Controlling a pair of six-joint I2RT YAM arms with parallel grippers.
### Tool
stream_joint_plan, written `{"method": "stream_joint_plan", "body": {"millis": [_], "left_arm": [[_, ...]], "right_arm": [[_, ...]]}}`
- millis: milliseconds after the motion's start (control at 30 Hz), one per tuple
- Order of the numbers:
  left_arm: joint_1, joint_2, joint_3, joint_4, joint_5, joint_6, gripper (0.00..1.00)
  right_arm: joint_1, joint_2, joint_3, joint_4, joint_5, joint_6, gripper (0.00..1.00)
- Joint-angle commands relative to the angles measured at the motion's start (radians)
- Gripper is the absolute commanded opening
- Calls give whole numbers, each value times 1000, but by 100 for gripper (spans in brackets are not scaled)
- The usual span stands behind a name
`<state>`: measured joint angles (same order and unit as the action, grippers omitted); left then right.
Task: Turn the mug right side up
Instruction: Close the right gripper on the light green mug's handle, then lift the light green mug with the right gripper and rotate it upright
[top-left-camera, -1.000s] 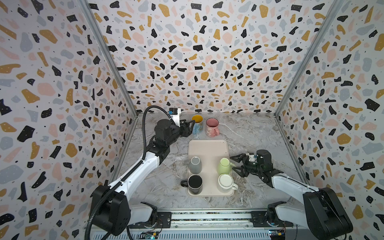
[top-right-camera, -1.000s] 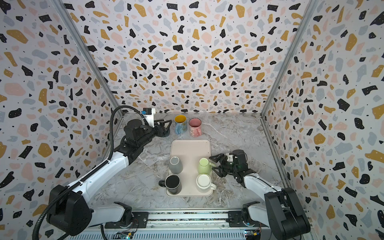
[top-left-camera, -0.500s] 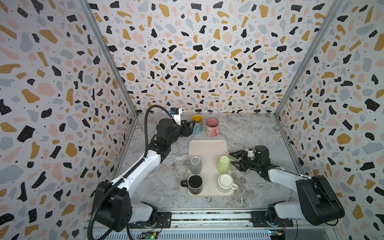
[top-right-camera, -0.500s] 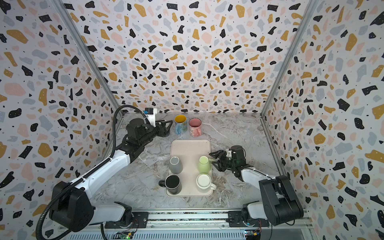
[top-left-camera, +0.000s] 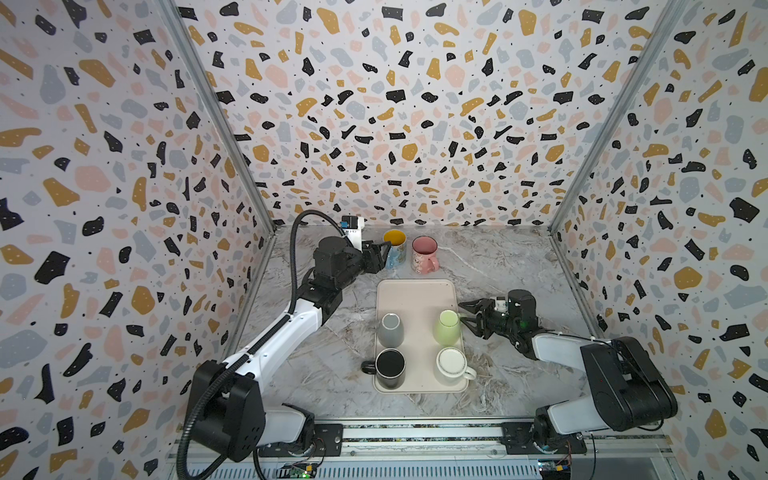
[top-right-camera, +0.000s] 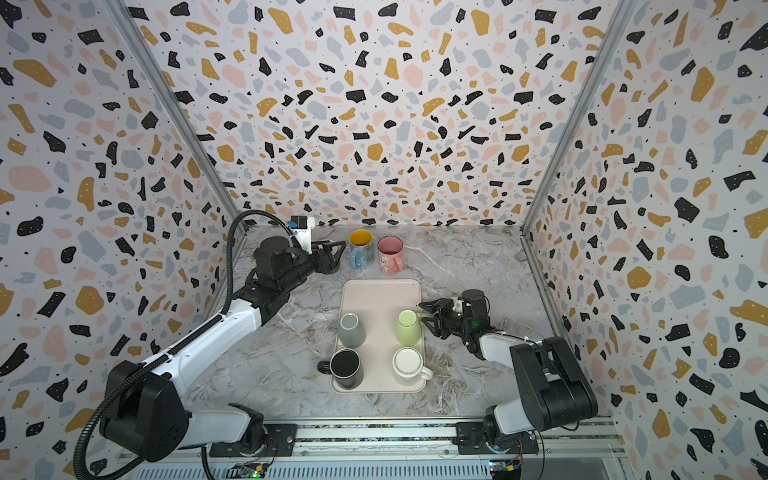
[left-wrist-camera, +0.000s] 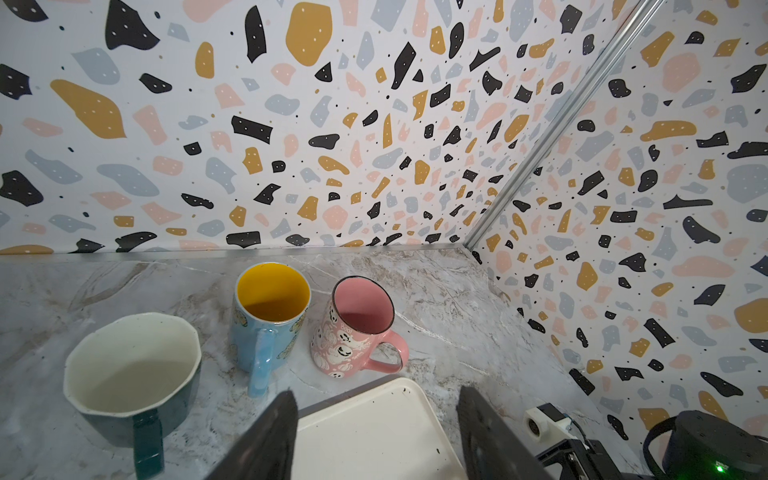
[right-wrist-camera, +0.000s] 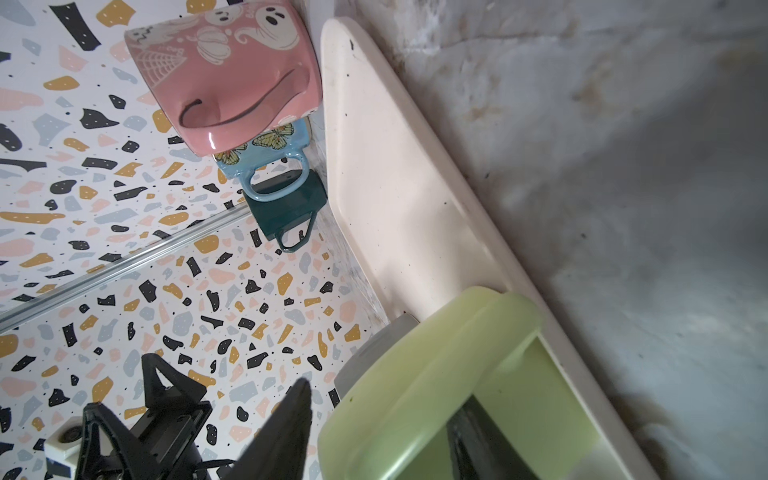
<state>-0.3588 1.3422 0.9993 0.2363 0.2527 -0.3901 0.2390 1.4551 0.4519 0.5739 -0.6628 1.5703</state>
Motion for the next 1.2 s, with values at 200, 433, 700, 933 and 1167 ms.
{"method": "stream_joint_plan", "body": {"millis": [200,433,700,933,1167], "left_arm": [[7,3,15,38,11,-7,63],[7,3,15,38,8,-3,63],[9,3,18,31,5,1,63],[11,9,21,29,5,3,63],[14,12,23,23,2,8,63]], "right_arm": [[5,76,46,117,-22,58,51],[19,127,67,155,-22,65,47],[23,199,85,213,-38,88,43],[26,254,115,247,-48,100,42],[41,312,158,269,-65,108,42]]}}
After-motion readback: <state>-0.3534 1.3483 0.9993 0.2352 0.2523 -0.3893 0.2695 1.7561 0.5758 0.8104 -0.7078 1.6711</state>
